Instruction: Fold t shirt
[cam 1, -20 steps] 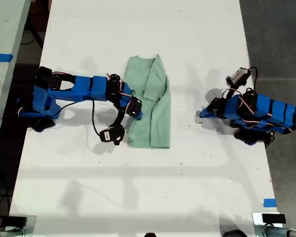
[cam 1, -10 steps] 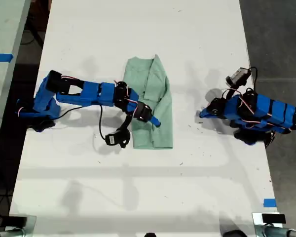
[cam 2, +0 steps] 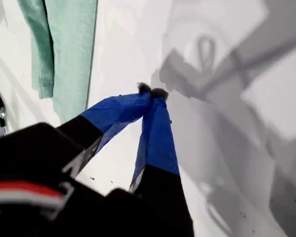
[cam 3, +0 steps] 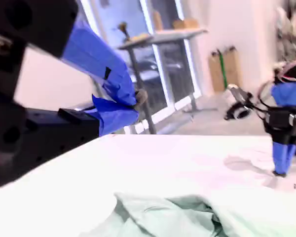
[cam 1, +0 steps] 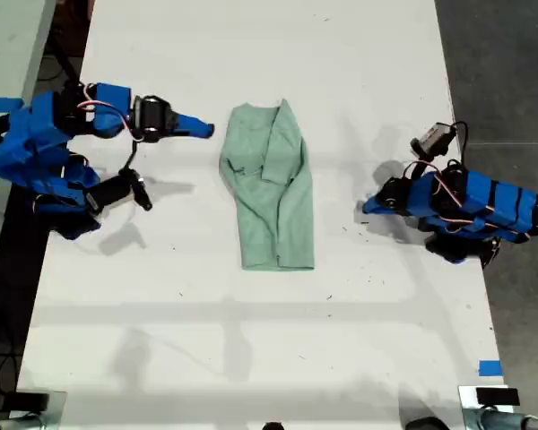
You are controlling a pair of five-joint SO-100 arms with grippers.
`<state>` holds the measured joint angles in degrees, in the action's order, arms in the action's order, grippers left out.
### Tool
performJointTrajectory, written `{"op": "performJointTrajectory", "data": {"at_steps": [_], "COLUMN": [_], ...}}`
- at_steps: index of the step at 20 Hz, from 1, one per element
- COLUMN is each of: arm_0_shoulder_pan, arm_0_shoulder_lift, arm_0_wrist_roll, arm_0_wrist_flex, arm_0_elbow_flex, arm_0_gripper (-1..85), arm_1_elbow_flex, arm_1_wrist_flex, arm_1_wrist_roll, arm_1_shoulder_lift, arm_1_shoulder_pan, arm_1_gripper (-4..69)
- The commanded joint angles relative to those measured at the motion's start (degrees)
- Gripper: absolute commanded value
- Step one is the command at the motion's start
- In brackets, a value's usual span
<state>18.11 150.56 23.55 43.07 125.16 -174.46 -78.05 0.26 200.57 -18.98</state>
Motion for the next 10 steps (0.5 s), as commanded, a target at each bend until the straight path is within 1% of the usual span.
{"op": "performJointTrajectory", "data": {"at_steps": [1, 3, 4, 6, 7, 8, 9, 10], "arm_0_shoulder_pan": [-0.1, 0.4, 1.5, 1.0, 2.5, 3.5, 3.9, 3.8], "arm_0_shoulder_lift": [24.6, 31.1, 33.6, 43.1, 48.3, 55.5, 55.5, 55.9], "arm_0_wrist_roll": [-3.7, -5.3, -6.0, -5.7, -6.0, -6.2, -7.6, -8.4], "arm_0_wrist_flex": [-9.4, -14.8, -14.8, -8.1, -4.9, -0.4, 2.5, 2.7], "arm_0_elbow_flex": [33.9, 49.6, 54.5, 55.8, 57.7, 59.2, 58.4, 58.8], "arm_0_gripper": [-0.2, -0.2, -0.2, -0.2, -0.2, -0.2, -0.2, -0.2], "arm_1_elbow_flex": [-2.3, -2.4, -2.4, -2.2, -2.2, -2.2, -2.3, -2.3], "arm_1_wrist_flex": [-0.4, -0.4, -0.4, -0.5, -0.5, -0.5, -0.5, -0.6], "arm_1_wrist_roll": [-0.4, 0.0, 0.1, 0.0, -0.2, 0.0, 0.4, 0.5], "arm_1_shoulder_lift": [0.7, 0.7, 0.7, 0.7, 0.7, 0.7, 0.7, 0.7], "arm_1_shoulder_pan": [-0.6, -0.6, -0.6, -1.4, -1.5, -1.4, -1.1, -1.0], "arm_1_gripper": [-0.4, -0.4, -0.4, -0.4, -0.4, -0.4, -0.4, -0.4]}}
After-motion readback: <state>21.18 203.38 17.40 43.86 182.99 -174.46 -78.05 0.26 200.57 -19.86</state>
